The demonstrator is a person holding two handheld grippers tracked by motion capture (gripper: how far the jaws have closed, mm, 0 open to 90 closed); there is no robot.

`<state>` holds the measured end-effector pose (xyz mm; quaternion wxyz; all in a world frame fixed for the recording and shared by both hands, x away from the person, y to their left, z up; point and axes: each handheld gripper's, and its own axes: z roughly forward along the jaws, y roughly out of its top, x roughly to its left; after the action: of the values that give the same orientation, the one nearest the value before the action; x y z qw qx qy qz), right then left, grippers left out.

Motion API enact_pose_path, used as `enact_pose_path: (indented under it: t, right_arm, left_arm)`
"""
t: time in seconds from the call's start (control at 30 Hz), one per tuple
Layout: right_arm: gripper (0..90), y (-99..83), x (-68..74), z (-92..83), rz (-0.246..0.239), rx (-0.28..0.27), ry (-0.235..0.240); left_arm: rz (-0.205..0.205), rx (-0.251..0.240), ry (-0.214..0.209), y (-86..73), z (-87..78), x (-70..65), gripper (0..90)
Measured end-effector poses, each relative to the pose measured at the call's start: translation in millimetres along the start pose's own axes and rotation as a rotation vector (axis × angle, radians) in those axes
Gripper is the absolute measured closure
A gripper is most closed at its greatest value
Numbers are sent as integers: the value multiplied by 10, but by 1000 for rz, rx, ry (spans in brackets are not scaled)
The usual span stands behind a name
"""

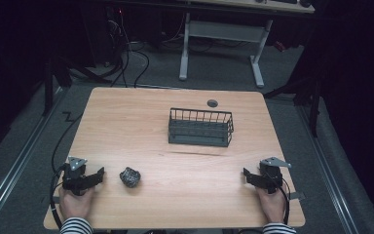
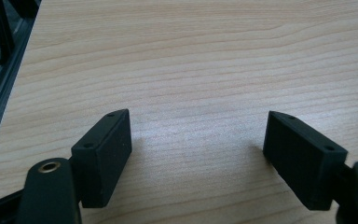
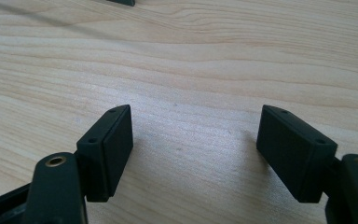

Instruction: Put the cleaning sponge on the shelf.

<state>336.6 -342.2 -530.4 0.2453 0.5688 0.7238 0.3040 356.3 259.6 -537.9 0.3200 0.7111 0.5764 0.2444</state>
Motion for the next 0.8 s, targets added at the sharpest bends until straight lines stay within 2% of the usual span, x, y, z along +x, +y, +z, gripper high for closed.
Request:
enact_pose_path:
  t: [0.17, 0.47, 0.6, 0.63, 0.67, 0.7, 0.73, 0.8]
  right_arm:
    - [353, -2, 22, -4, -24, -12, 14]
    - [381, -1, 25, -7, -21, -13, 13]
    - [455, 20, 39, -10, -37, -7, 21]
    - [490, 38, 61, -31, -54, -29, 28]
    - [490, 38, 61, -31, -54, -29, 28]
    - [507, 55, 71, -50, -63, -49, 35]
    - [531, 115, 130, -109, -94, -79, 30]
    - [540, 158, 154, -134, -106, -96, 40]
  left_arm:
    - [0, 0, 1, 0, 0, 0, 237]
    - [-4, -1, -3, 0, -1, 7, 238]
    - [-7, -3, -5, -1, -2, 10, 238]
    - [-9, -3, -9, -1, -3, 14, 238]
    - [-9, -3, -10, -1, -4, 16, 238]
    - [-10, -4, -10, -1, -4, 17, 238]
    - [-11, -4, -10, -1, -4, 18, 238]
    - [-13, -5, -11, -1, -3, 18, 239]
